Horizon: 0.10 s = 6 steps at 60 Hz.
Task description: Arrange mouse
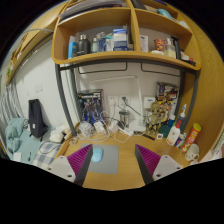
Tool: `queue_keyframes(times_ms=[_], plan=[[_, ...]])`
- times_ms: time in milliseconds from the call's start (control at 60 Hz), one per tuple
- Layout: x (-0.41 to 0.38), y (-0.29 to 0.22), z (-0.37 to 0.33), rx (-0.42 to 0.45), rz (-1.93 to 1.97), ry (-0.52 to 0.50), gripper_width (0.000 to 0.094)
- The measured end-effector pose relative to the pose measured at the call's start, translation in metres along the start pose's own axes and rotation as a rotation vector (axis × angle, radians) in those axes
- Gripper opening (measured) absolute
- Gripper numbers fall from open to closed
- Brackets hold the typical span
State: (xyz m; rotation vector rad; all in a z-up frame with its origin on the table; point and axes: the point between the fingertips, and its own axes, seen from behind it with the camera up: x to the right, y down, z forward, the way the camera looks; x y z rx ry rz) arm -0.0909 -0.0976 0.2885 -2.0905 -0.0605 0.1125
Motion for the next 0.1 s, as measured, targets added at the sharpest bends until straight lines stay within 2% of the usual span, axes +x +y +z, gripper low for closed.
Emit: queue_keyframes(times_ms=[100], plan=[[0.0102,0.0081,-0.0092,0.004,-0.013,-0.003,0.0843]])
